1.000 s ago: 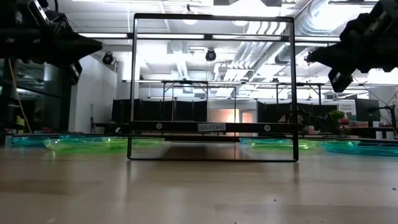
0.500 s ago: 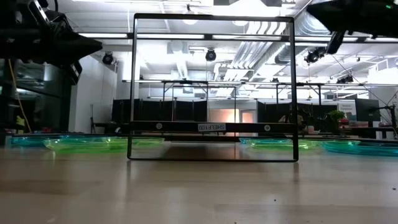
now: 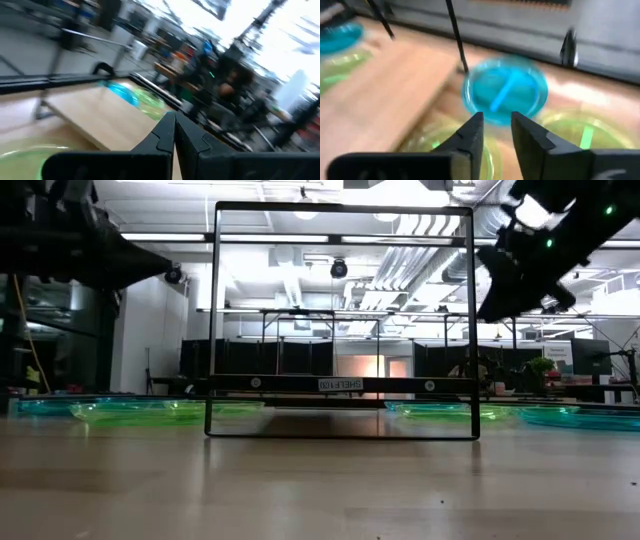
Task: Place and stack plates onto a shelf
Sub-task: Put the middle green plate on the shelf
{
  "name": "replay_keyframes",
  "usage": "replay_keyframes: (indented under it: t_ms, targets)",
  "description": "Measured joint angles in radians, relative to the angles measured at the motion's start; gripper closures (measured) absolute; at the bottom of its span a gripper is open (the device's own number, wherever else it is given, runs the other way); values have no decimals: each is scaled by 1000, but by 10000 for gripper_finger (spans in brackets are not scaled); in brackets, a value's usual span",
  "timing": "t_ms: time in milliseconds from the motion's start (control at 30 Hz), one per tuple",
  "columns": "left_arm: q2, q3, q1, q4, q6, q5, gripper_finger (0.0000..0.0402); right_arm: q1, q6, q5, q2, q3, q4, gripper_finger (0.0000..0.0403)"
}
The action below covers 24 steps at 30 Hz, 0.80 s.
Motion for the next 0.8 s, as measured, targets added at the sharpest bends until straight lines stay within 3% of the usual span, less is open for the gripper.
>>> replay_keyframes:
  t_ms: [133, 367, 467, 800]
  targets:
    - [5, 0, 1, 65, 4, -105, 400, -12, 54, -80, 58, -30, 10, 281]
    - [124, 5, 47, 217, 48, -52, 371, -14, 84, -106, 106, -36, 37, 261]
    - [231, 29, 85, 221, 48, -35, 346, -13, 85, -107, 107, -36, 58, 260]
    - [670, 225, 256, 221, 131, 193, 284, -80, 104, -183, 107, -36, 56, 260]
